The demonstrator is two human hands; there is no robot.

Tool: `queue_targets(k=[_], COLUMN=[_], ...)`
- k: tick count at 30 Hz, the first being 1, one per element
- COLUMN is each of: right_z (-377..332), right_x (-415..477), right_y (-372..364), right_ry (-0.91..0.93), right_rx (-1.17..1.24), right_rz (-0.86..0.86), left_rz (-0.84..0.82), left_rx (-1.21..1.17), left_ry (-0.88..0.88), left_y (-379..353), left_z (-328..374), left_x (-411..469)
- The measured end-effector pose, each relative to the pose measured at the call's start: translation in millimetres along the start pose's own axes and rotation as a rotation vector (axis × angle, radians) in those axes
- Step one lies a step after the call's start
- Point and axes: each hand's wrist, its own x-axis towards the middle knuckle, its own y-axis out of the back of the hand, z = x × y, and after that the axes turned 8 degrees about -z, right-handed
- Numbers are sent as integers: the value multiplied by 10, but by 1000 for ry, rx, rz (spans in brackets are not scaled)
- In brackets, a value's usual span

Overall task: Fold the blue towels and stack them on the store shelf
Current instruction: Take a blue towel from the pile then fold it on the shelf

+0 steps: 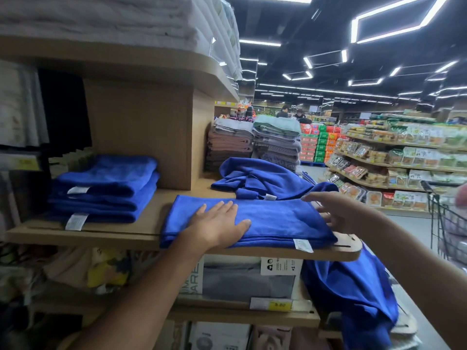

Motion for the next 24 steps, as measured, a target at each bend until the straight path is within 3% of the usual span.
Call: queue_targets(k=[2,7,13,16,20,24], right_z=[-6,-18,-659,-1061,-1318,-1282], right_x=[-4,-25,-157,-198,-200,-170], right_y=[76,61,-87,-343,-810,-1182], right_ry=[-41,-122,67,206,245,256], right_rx=[102,2,-43,-86,-80,-179], right_rz=[-38,-56,-60,-90,-252,-364], left_rz=[-3,-8,18,90,154,417], left_rx=[-4,-15,-13,-37,-51,-315], left_ry=[-4,-14,-41,-68,-128,-43], left_y=[4,12,-15,-34,-35,109], left_z=[-1,2,-11,-28,0,-244], left_x=[-10,-28,2,25,-29,-138])
